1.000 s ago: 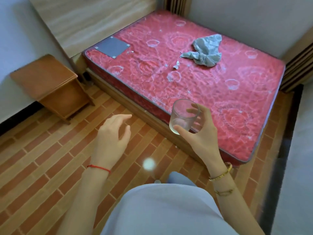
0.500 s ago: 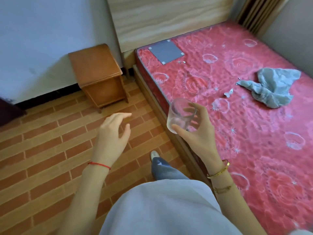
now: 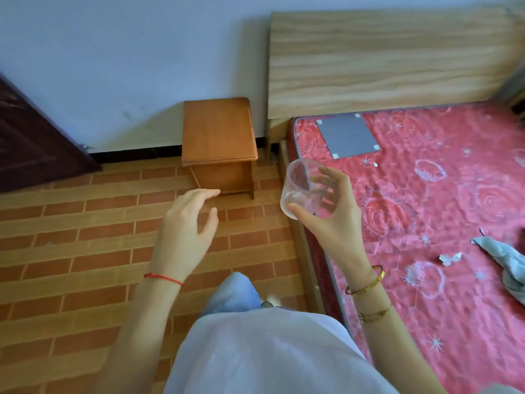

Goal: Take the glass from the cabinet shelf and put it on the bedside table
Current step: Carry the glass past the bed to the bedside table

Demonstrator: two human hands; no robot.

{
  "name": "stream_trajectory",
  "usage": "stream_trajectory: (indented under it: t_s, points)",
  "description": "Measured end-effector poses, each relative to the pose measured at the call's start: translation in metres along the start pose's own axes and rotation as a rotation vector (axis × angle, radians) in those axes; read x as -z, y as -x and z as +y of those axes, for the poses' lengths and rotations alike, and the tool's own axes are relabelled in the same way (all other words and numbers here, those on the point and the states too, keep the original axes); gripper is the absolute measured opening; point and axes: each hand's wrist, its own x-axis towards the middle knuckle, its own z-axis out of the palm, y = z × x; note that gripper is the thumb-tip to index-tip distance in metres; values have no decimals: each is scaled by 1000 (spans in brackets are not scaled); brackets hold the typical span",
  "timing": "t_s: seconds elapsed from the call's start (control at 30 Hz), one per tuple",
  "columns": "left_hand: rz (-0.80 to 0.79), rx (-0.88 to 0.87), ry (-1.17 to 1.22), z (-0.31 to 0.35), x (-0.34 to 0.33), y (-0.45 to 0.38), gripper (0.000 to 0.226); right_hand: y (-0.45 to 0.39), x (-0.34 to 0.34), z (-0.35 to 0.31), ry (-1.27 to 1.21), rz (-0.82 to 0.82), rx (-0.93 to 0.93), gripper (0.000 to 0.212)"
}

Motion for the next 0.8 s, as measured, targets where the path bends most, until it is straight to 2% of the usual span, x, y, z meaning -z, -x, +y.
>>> stream_trajectory:
  t_s: [0.23,0.6,0.8]
  points:
    - [22,55,-13,-35,-14,-85,30,-88,-50,16,-20,-86,-27,72]
    - [-4,55,-10,-114,11,-287,31,-282,-163,8,-14,-54,-2,75]
    - [-87,66,-23,-148,23,-376,33,-364,-211,-1,-19,-27,-25,76]
